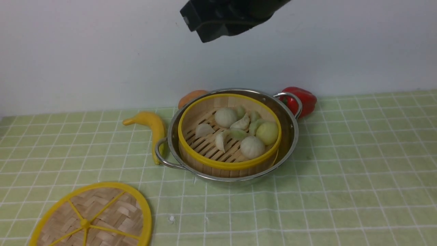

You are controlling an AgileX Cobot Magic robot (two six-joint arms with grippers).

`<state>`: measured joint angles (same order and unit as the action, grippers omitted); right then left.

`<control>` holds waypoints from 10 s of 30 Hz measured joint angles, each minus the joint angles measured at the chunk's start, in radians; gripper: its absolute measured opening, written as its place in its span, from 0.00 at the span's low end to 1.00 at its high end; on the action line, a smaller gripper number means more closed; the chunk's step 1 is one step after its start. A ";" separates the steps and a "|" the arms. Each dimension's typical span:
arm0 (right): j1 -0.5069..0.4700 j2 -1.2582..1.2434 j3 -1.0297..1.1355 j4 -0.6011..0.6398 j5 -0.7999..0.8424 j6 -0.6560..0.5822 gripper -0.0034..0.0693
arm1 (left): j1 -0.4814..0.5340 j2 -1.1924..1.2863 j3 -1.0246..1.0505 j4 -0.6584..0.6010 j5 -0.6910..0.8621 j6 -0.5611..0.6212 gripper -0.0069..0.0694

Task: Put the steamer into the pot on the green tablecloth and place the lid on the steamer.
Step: 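Grasp the bamboo steamer lid lying on the table by its centre knob, then place the yellow bamboo steamer lid onto the steamer in the pot with the left gripper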

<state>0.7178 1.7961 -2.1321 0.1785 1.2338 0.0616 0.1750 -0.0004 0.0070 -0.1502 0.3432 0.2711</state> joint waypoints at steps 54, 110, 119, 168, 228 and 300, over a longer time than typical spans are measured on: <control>-0.502 -1.793 2.115 -0.653 -0.790 0.722 0.23 | 0.000 0.000 0.000 0.001 -0.001 0.000 0.41; -0.679 -1.793 2.141 -0.201 -0.861 -0.069 0.38 | 0.000 0.000 0.000 0.001 -0.001 0.000 0.41; -0.679 -1.793 2.141 -0.193 -0.861 -0.069 0.38 | 0.000 0.000 0.000 0.001 -0.001 0.000 0.41; -0.680 -1.793 2.141 -0.188 -0.861 -0.062 0.38 | 0.000 0.164 -0.342 -0.449 0.040 -0.073 0.41; -0.680 -1.793 2.141 -0.188 -0.861 -0.062 0.38 | 0.000 1.791 -1.079 -0.080 0.715 0.154 0.35; -0.680 -1.793 2.141 -0.188 -0.861 -0.062 0.38 | -0.670 2.009 -1.889 0.310 0.775 0.312 0.24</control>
<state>0.0375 0.0030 0.0087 -0.0095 0.3728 0.0000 -0.4952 2.0084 -1.8823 0.1601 1.1184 0.5836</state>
